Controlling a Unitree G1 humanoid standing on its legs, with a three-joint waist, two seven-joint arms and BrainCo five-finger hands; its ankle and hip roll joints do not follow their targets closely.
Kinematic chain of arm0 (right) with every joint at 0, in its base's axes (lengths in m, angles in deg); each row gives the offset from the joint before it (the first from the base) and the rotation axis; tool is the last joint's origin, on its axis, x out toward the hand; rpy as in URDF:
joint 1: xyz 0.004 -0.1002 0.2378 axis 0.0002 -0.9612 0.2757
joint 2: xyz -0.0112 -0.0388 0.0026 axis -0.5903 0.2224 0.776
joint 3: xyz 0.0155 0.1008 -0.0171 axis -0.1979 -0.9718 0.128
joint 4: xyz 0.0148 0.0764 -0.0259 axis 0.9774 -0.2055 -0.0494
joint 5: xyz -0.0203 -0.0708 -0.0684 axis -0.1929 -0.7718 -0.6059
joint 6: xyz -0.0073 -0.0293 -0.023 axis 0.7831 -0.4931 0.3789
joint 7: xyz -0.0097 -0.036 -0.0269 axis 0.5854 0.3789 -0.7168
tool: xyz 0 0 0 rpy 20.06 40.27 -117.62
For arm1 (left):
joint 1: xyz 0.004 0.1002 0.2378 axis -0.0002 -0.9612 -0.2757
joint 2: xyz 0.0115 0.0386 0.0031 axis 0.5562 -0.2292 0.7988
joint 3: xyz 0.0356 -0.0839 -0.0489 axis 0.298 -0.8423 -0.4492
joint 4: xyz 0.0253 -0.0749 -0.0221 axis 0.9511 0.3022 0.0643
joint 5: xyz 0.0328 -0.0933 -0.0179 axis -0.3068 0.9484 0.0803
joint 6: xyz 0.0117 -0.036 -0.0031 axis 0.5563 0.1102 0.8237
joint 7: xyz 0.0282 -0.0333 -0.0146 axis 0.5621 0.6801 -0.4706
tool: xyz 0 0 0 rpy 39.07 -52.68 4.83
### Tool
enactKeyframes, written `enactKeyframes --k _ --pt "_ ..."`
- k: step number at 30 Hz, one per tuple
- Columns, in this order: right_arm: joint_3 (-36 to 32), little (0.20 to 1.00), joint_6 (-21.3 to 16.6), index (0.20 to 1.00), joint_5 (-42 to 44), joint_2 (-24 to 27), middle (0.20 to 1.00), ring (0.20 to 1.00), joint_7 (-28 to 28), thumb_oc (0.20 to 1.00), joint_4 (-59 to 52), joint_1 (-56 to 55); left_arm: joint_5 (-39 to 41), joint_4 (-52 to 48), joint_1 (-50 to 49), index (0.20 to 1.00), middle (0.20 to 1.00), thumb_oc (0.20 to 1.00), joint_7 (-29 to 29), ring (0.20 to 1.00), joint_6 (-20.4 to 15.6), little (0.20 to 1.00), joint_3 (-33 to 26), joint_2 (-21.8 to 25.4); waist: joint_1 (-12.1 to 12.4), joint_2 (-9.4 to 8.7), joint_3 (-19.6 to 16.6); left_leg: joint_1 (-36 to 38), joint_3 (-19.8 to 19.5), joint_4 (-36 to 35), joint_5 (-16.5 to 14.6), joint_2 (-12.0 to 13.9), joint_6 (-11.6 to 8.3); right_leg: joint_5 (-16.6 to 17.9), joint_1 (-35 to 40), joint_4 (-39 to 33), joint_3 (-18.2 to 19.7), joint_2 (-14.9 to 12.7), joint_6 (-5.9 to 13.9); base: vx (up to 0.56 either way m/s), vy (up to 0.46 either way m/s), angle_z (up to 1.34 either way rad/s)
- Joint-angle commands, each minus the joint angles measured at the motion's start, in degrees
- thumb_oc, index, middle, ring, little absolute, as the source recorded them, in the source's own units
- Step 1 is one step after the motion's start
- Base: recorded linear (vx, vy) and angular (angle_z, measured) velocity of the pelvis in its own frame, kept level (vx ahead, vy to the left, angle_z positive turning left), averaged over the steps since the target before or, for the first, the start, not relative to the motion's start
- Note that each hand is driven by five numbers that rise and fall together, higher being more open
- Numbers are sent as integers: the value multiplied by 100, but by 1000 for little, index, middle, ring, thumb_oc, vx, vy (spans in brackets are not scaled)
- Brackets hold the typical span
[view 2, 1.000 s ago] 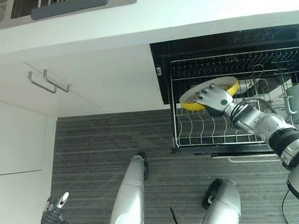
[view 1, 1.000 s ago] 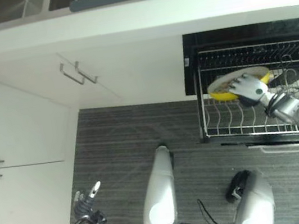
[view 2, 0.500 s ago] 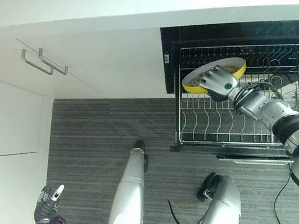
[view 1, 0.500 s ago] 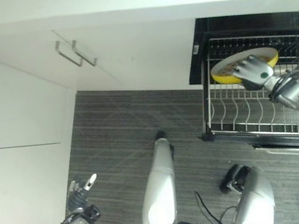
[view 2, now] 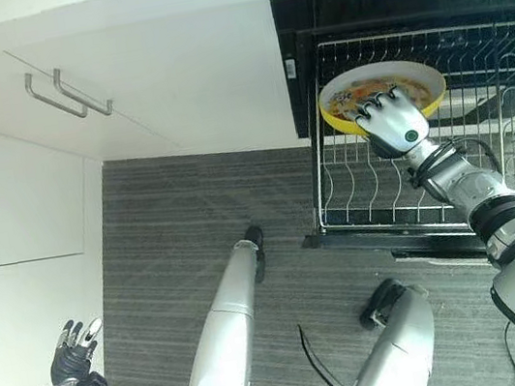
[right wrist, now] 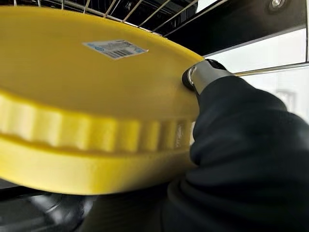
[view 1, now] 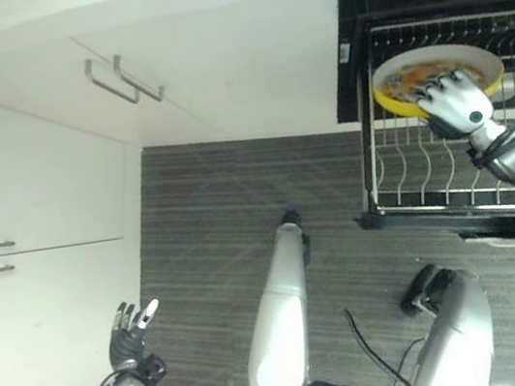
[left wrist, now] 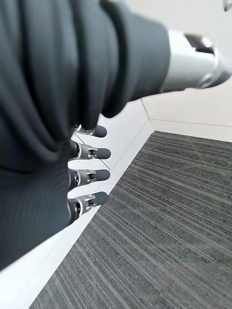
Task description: Place the dishes in the dishwasher.
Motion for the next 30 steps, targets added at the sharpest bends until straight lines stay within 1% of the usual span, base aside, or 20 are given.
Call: enactKeyframes --k 1,5,6,8,9,10,11,13,14,15,17,18,19,24,30 --pt "30 200 -203 200 302 -254 200 200 -261 200 166 238 402 119 66 1000 1000 1000 82 1000 -329 1000 -225 160 141 159 -157 82 -134 285 -197 -284 434 458 -287 147 59 301 -309 -6 34 -3" --pt "59 200 -301 200 444 -373 200 200 -588 200 331 253 526 164 151 1000 1000 1000 162 1000 -339 1000 -207 155 118 199 -156 -93 -127 422 -220 -295 459 434 -492 275 150 330 -332 -3 5 -1" --pt "81 200 -336 200 515 -401 200 200 -769 200 365 247 547 187 174 1000 1000 1000 184 1000 -341 1000 -202 157 114 201 -156 -126 -122 456 -228 -298 460 428 -527 298 158 335 -337 0 0 0" --pt "152 200 -500 200 674 -436 200 200 -1194 200 455 200 568 220 215 1000 1000 1000 219 1000 -318 1000 -223 177 117 187 -156 -154 -121 481 -243 -292 465 414 -555 319 158 339 -345 0 0 0" --pt "189 200 -550 200 898 -463 200 200 -1550 200 499 156 562 226 235 1000 1000 1000 216 1000 -304 1000 -236 185 121 172 -156 -168 -123 509 -251 -295 463 408 -566 334 150 341 -351 0 0 0" --pt "202 200 -587 200 943 -470 200 200 -1636 200 510 137 558 224 240 1000 1000 1000 215 1000 -298 1000 -242 189 124 165 -156 -173 -124 515 -252 -295 464 408 -567 335 147 342 -354 0 0 0" --pt "217 200 -602 200 1265 -487 200 200 -1998 200 549 108 564 250 264 1000 1000 1000 225 1000 -295 1000 -252 211 126 153 -156 -199 -126 544 -257 -292 467 405 -590 354 146 341 -359 0 0 0" --pt "214 200 -652 200 1543 -516 200 200 -2458 200 594 -8 560 213 290 1000 1000 1000 193 1000 -244 1000 -271 257 132 133 -155 -227 -133 551 -240 -289 470 419 -609 354 133 348 -364 -9 -8 -2" --pt "192 200 -622 200 1787 -534 200 200 -2796 200 627 -37 557 227 300 1000 1000 1000 196 1000 -241 1000 -280 276 135 121 -155 -232 -135 555 -237 -283 464 425 -611 351 124 348 -366 -12 -29 -4" --pt "179 200 -651 200 1748 -556 200 200 -2934 200 650 -116 530 213 300 1000 1000 1000 188 1000 -228 1000 -299 293 144 104 -155 -228 -140 555 -232 -290 466 437 -600 344 105 348 -366 -2 -41 -4" --pt "173 200 -475 200 2091 -586 200 200 -3454 200 696 -233 494 198 332 1000 1000 1000 163 1000 -196 1000 -332 347 161 51 -154 -227 -153 557 -226 -290 467 451 -572 318 60 344 -371 1 -53 0" --pt "184 360 -378 360 2126 -623 360 360 -3604 360 699 -303 460 152 341 1000 1000 1000 139 1000 -174 1000 -341 370 176 26 -153 -228 -156 557 -227 -289 476 454 -563 317 29 337 -376 0 -53 2" --pt "172 1000 -280 1000 2202 -654 1000 1000 -3714 1000 730 -343 436 128 357 1000 1000 1000 124 1000 -162 1000 -346 380 187 12 -153 -235 -161 569 -227 -296 476 462 -560 313 12 336 -377 -2 -49 3" --pt "18 1000 -250 1000 2176 -695 1000 1000 -3673 1000 742 -434 283 -38 344 1000 1000 1000 30 1000 -95 1000 -361 427 236 -66 -153 -221 -188 578 -230 -314 489 490 -494 281 -90 330 -371 3 -47 5" --pt "-76 1000 -287 1000 2128 -687 1000 1000 -3617 1000 743 -465 151 -58 298 1000 1000 1000 79 1000 -76 1000 -400 455 288 -154 -153 -223 -233 643 -252 -317 504 499 -443 290 -164 358 -374 14 -38 7"
